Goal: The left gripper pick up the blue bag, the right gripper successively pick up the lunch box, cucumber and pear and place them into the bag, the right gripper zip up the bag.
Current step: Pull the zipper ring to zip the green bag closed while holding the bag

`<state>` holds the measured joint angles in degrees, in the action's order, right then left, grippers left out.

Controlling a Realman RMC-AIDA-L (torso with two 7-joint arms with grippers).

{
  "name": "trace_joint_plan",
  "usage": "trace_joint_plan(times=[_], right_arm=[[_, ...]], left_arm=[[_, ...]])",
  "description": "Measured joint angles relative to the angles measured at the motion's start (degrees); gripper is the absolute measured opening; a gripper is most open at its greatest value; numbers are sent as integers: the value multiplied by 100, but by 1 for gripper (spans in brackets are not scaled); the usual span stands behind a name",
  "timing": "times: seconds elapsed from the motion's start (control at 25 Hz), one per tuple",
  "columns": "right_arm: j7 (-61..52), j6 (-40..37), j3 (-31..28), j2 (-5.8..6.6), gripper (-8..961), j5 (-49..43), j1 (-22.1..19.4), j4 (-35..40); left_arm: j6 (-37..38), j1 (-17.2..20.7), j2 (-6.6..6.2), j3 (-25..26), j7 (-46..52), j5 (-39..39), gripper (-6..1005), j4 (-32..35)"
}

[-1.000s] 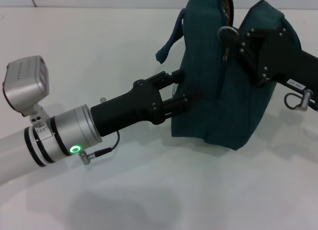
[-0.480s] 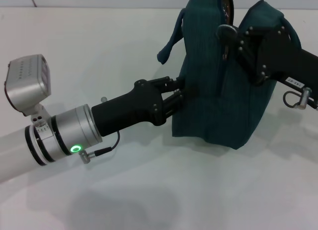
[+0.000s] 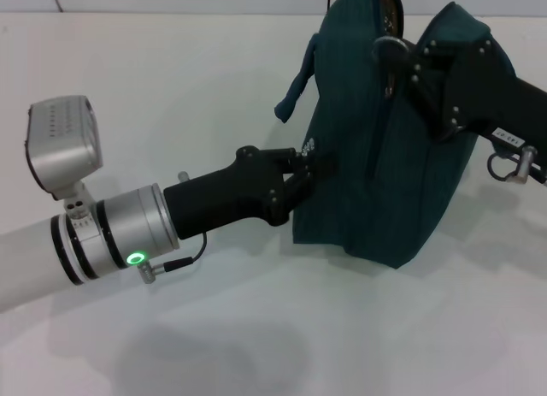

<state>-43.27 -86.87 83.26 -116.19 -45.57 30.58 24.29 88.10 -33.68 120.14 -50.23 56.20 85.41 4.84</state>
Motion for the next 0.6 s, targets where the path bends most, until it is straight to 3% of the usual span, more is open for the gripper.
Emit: trace_joint_plan(times=[0.2, 0.6], right_arm=[[-27, -19, -20, 3, 9, 172, 0, 7], [-105, 218, -39, 9, 10, 353, 29, -3]], left_arm=[[-158, 26, -8, -110, -20, 106, 68, 0], [-427, 214, -38, -456, -37, 333, 67, 68]])
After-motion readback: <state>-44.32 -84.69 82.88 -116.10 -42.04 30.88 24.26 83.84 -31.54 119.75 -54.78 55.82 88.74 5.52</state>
